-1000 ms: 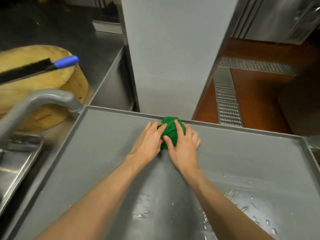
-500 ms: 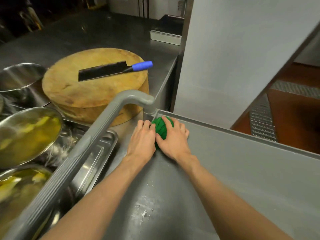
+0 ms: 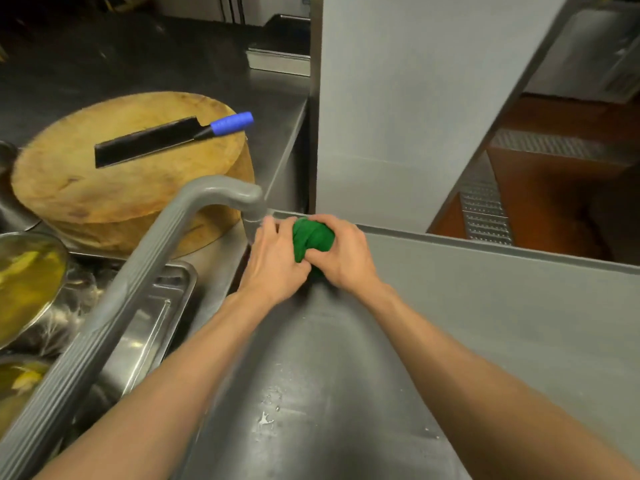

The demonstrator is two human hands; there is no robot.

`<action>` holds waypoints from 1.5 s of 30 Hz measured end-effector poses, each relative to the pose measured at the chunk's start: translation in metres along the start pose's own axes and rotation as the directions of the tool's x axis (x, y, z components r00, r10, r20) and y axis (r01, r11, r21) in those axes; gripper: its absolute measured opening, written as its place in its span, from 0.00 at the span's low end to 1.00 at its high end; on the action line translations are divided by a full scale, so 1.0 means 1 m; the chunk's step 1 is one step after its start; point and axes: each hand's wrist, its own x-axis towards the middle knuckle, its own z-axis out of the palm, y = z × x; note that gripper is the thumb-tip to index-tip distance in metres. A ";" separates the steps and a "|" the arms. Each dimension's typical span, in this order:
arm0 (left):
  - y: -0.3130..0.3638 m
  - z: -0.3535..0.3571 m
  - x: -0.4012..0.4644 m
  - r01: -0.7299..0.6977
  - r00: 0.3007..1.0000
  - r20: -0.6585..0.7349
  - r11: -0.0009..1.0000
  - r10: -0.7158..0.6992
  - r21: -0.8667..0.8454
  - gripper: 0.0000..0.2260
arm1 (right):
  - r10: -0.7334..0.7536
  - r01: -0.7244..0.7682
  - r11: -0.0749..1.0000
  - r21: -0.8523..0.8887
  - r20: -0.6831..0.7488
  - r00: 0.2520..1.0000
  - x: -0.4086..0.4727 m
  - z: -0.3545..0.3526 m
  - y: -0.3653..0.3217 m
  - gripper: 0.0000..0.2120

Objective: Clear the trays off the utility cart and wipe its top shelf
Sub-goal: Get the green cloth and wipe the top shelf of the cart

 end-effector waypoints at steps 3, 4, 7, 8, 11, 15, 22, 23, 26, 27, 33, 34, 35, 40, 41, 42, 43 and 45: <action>0.059 0.005 -0.005 -0.054 0.996 0.070 0.991 0.063 -0.121 0.27 | -0.006 0.011 0.999 0.051 -0.096 0.995 -0.030 -0.064 0.022 0.26; 0.081 0.012 -0.007 -0.075 0.991 0.095 0.983 0.092 -0.169 0.28 | -0.004 0.010 0.999 0.044 -0.124 0.992 -0.040 -0.091 0.031 0.26; 0.164 0.051 -0.014 -0.154 0.965 0.141 0.913 0.221 -0.377 0.28 | 0.026 -0.033 0.999 -0.036 -0.196 0.980 -0.081 -0.181 0.070 0.29; 0.195 0.067 -0.019 -0.171 0.956 0.145 0.886 0.256 -0.431 0.28 | 0.042 -0.058 0.996 -0.072 -0.206 0.978 -0.097 -0.210 0.086 0.30; 0.289 0.120 -0.043 -0.218 0.921 0.166 0.818 0.353 -0.531 0.26 | 0.103 -0.144 0.977 -0.159 -0.242 0.965 -0.152 -0.294 0.140 0.30; 0.395 0.195 -0.089 -0.271 0.846 0.256 0.791 0.467 -0.548 0.25 | 0.171 -0.247 0.945 -0.212 -0.323 0.931 -0.233 -0.374 0.215 0.28; 0.480 0.286 -0.140 -0.483 0.793 0.282 0.840 0.540 -0.249 0.30 | 0.358 -0.461 0.855 -0.238 -0.371 0.857 -0.319 -0.417 0.323 0.32; 0.483 0.294 -0.145 -0.514 0.783 0.295 0.837 0.547 -0.186 0.31 | 0.383 -0.482 0.843 -0.240 -0.362 0.850 -0.326 -0.415 0.330 0.32; 0.483 0.311 -0.152 -0.545 0.780 0.313 0.834 0.542 -0.086 0.32 | 0.390 -0.498 0.830 -0.253 -0.376 0.841 -0.330 -0.403 0.335 0.32; 0.481 0.313 -0.152 -0.549 0.784 0.302 0.833 0.542 -0.071 0.32 | 0.374 -0.495 0.821 -0.284 -0.387 0.843 -0.328 -0.399 0.333 0.31; 0.459 0.305 -0.139 -0.598 0.755 0.269 0.796 0.598 -0.090 0.25 | 0.330 -0.573 0.706 -0.416 -0.523 0.786 -0.312 -0.369 0.316 0.25; 0.455 0.303 -0.137 -0.599 0.751 0.270 0.794 0.603 -0.104 0.23 | 0.342 -0.599 0.680 -0.423 -0.539 0.770 -0.310 -0.362 0.313 0.26; 0.451 0.299 -0.136 -0.598 0.749 0.269 0.793 0.605 -0.117 0.22 | 0.347 -0.619 0.654 -0.435 -0.554 0.757 -0.307 -0.357 0.309 0.27; 0.416 0.274 -0.128 -0.562 0.772 0.255 0.813 0.582 -0.152 0.14 | 0.359 -0.655 0.618 -0.435 -0.584 0.728 -0.289 -0.317 0.285 0.30; 0.406 0.269 -0.125 -0.559 0.778 0.248 0.816 0.577 -0.146 0.14 | 0.359 -0.652 0.625 -0.429 -0.584 0.728 -0.284 -0.308 0.279 0.30; 0.394 0.263 -0.121 -0.557 0.784 0.238 0.819 0.573 -0.136 0.14 | 0.355 -0.644 0.637 -0.424 -0.580 0.733 -0.277 -0.298 0.273 0.30; 0.381 0.257 -0.116 -0.555 0.790 0.229 0.822 0.568 -0.125 0.14 | 0.345 -0.631 0.651 -0.421 -0.576 0.741 -0.270 -0.287 0.265 0.30; 0.352 0.242 -0.107 -0.542 0.808 0.209 0.834 0.550 -0.100 0.15 | 0.322 -0.599 0.681 -0.422 -0.562 0.762 -0.254 -0.264 0.246 0.30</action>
